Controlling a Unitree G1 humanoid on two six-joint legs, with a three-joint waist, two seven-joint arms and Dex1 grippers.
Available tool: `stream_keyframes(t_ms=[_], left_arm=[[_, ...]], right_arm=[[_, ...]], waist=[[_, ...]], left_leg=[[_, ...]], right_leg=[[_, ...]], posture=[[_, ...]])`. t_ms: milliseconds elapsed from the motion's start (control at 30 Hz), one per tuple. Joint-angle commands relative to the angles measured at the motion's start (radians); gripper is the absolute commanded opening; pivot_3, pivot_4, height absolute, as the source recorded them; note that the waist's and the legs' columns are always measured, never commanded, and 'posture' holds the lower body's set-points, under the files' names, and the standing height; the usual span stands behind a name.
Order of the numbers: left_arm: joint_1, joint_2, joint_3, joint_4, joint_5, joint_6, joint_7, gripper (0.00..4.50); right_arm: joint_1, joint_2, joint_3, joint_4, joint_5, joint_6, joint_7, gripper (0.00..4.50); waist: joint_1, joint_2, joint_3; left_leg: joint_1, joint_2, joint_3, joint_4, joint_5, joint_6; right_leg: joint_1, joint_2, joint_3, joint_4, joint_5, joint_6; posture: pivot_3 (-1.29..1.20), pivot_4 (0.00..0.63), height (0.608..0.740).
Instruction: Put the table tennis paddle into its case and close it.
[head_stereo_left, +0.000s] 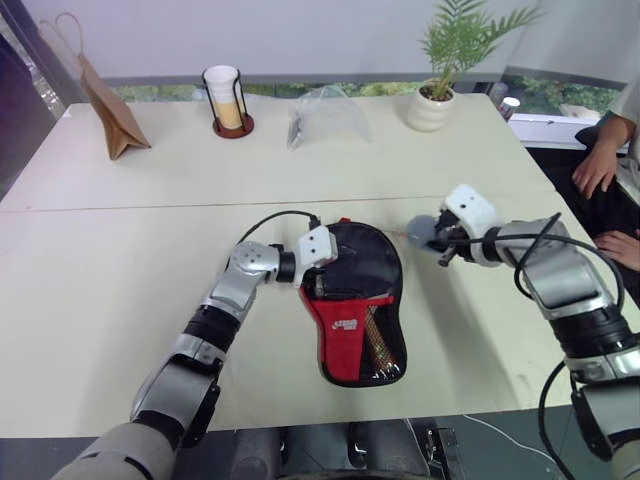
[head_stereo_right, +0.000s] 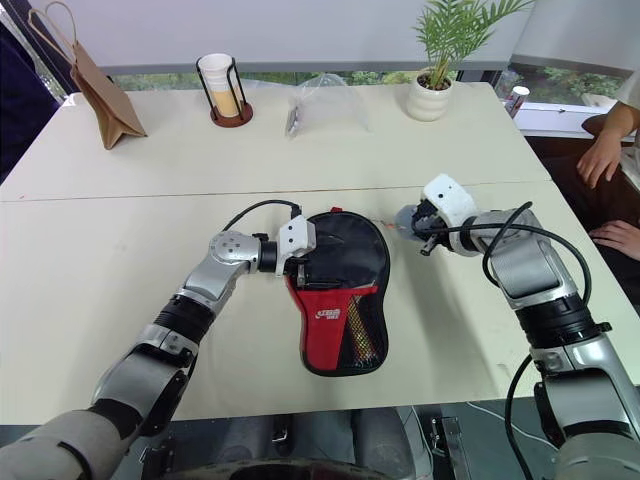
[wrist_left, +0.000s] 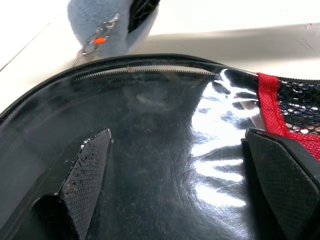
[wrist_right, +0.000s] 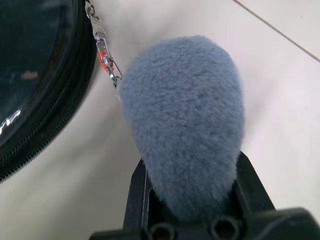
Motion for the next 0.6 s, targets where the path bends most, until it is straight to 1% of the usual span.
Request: stream_keyframes(t_ms=[33, 167, 467, 600], left_arm=[[0.031, 0.014, -0.034, 0.032, 0.032, 0.018, -0.002, 4.5], [0.031, 0.012, -0.034, 0.034, 0.031, 0.018, 0.003, 4.5], [0.027, 0.011, -0.036, 0.045, 0.034, 0.015, 0.007, 4.5], [0.022, 0.013, -0.036, 0.054, 0.035, 0.013, 0.008, 4.5]], right_arm=[[0.022, -0.045, -0.036, -0.065, -0.048, 0.006, -0.049, 0.47], [0.061, -0.086, -0.027, -0.094, -0.097, -0.027, -0.084, 0.47], [0.163, -0.135, -0.078, -0.208, -0.101, -0.031, -0.092, 0.47], [0.229, -0.161, -0.102, -0.277, -0.1, -0.03, -0.09, 0.47]], waist=[[0.0, 0.0, 0.0], [0.003, 0.0, 0.0], [0.016, 0.0, 0.0], [0.02, 0.0, 0.0]], left_leg=[[0.0, 0.0, 0.0, 0.0, 0.0, 0.0], [0.0, 0.0, 0.0, 0.0, 0.0, 0.0], [0.001, 0.0, 0.0, 0.0, 0.0, 0.0], [0.001, 0.0, 0.0, 0.0, 0.0, 0.0]], right_leg=[[0.0, 0.0, 0.0, 0.0, 0.0, 0.0], [0.0, 0.0, 0.0, 0.0, 0.0, 0.0], [0.001, 0.0, 0.0, 0.0, 0.0, 0.0], [0.002, 0.0, 0.0, -0.001, -0.002, -0.003]], posture=[[0.0, 0.15, 0.74], [0.0, 0.15, 0.74], [0.0, 0.15, 0.74], [0.0, 0.15, 0.74]])
